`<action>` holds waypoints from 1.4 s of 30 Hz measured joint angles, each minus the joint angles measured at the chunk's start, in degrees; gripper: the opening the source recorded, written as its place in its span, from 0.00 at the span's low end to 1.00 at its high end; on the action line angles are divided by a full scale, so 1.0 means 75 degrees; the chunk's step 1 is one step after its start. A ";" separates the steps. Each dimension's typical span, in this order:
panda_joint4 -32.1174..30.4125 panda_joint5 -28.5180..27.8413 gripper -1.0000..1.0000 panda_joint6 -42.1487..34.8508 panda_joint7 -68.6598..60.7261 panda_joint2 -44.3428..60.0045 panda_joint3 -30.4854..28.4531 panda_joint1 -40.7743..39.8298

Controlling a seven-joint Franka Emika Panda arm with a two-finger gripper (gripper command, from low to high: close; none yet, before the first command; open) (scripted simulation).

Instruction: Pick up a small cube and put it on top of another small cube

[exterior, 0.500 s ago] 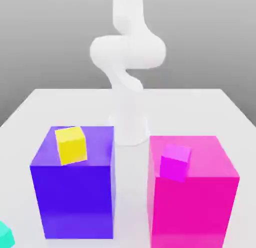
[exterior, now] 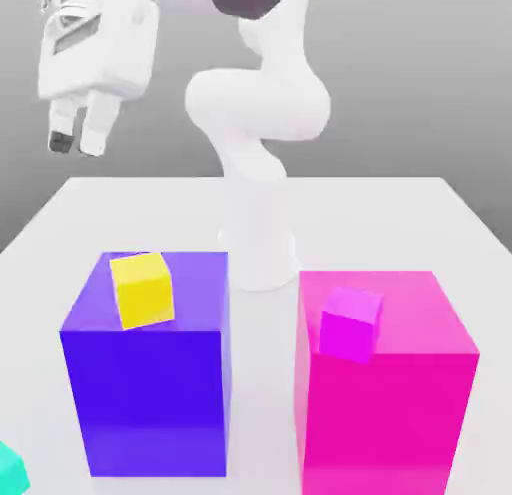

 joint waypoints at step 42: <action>-0.2233 0.0406 0.00 0.2715 0.6235 0.3579 -0.0615 -0.2740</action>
